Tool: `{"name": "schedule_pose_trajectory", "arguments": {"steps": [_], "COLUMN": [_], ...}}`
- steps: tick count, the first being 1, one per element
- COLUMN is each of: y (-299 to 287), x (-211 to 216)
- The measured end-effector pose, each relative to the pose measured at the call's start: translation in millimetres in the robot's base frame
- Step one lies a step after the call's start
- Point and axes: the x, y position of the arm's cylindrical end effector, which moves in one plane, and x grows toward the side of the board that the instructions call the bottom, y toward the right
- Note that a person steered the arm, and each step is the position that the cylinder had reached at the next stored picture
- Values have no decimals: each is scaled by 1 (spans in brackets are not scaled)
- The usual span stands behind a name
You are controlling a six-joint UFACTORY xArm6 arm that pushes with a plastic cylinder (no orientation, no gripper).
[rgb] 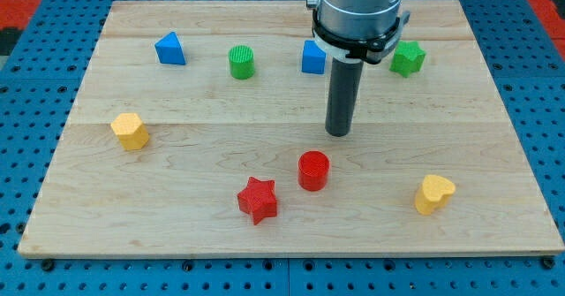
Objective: Slide the red circle towards the center
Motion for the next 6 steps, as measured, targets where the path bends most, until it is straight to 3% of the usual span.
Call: {"name": "schedule_pose_trajectory", "arguments": {"steps": [1,2,3,5,6], "y": [47,13,-32,-43,-71], "x": [21,76,90,40,55]}}
